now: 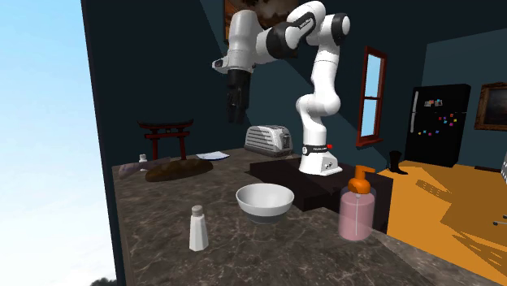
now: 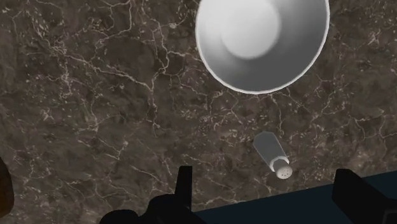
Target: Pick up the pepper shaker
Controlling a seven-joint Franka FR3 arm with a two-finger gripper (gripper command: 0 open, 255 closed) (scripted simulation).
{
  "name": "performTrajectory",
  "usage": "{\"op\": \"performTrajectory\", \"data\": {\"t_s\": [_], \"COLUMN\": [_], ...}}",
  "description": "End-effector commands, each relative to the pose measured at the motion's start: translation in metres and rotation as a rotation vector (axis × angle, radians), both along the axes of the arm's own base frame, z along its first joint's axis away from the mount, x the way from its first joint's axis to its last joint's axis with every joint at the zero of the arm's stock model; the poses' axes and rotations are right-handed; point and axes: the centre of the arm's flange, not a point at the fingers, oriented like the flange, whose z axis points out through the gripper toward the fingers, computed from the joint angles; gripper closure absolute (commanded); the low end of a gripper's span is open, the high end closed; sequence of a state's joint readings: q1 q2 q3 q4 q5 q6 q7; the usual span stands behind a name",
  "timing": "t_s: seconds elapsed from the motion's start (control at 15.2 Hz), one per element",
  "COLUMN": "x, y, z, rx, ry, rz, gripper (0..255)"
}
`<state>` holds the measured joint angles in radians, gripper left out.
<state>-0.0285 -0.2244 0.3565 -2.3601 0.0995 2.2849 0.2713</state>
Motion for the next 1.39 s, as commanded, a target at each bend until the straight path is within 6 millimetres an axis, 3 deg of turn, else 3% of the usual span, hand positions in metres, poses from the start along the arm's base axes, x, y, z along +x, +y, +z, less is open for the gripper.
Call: {"op": "performTrajectory", "data": {"t_s": [0.0, 1.19, 1.32], "x": [0.013, 0.144, 0.148], "y": [0.014, 0.115, 0.118], "z": [-0.019, -0.194, -0.205], "rx": [0.002, 0.003, 0.003], "ry": [0.004, 0.044, 0.045], "rz": [-0.014, -0.133, -0.137], "gripper": [0, 0, 0]}}
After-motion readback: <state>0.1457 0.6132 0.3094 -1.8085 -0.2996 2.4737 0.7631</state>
